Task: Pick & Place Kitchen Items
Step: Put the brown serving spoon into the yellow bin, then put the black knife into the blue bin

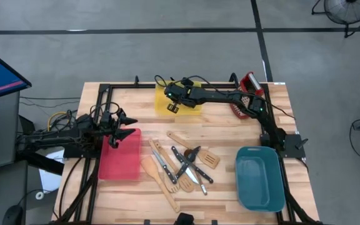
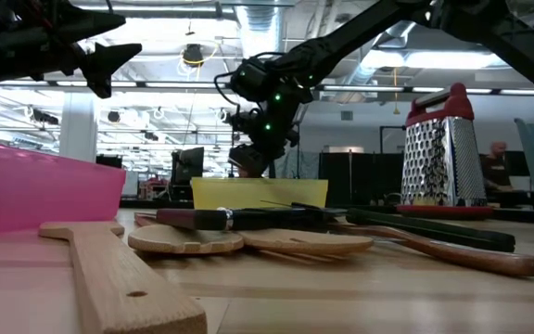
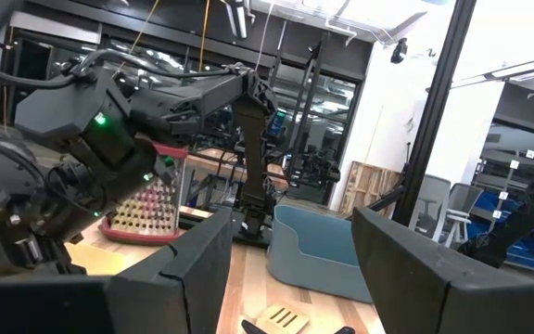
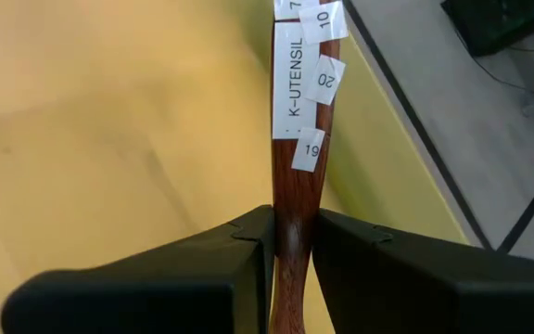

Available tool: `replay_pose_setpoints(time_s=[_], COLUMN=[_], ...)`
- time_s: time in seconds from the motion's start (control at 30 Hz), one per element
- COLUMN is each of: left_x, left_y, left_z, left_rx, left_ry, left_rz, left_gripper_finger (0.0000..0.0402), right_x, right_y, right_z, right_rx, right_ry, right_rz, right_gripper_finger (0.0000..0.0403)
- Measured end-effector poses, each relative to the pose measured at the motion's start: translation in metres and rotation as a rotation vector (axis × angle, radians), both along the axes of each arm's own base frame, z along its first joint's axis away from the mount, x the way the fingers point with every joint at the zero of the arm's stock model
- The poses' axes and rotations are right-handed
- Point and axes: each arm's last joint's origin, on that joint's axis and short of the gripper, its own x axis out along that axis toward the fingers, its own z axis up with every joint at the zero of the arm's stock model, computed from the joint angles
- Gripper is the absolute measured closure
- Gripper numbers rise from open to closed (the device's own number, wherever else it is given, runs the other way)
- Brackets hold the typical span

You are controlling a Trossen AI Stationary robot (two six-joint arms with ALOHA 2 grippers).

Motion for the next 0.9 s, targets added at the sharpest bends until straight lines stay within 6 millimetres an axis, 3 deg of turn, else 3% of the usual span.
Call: replay_pose_setpoints(time_s=[0.33, 0.7, 0.8, 0.9], left_x=[0.0, 0.0, 0.0, 0.0], left_y=[0.0, 0.0, 0.0, 0.0], left_z=[0.0, 0.0, 0.0, 0.0], left_rx=[0.0, 0.0, 0.0, 0.0], left_ry=[0.0, 0.0, 0.0, 0.0], left_rz=[0.0, 0.0, 0.0, 0.0], left_gripper_finger=[0.0193, 0.0193, 0.0193, 0.0193], right_x=[0.0, 0.0, -0.003, -0.009], right_y=[0.0, 0.002, 0.008, 0.021], right_z=[0.0, 0.0, 0.013, 0.046], right_rx=[0.001, 0.004, 0.002, -0.001], right_ry=[0.003, 0.005, 0.007, -0.025], right_rz=[0.001, 0.005, 0.022, 0.066], right_gripper_finger=[0.0307, 0.0297, 0.0274, 0.0241])
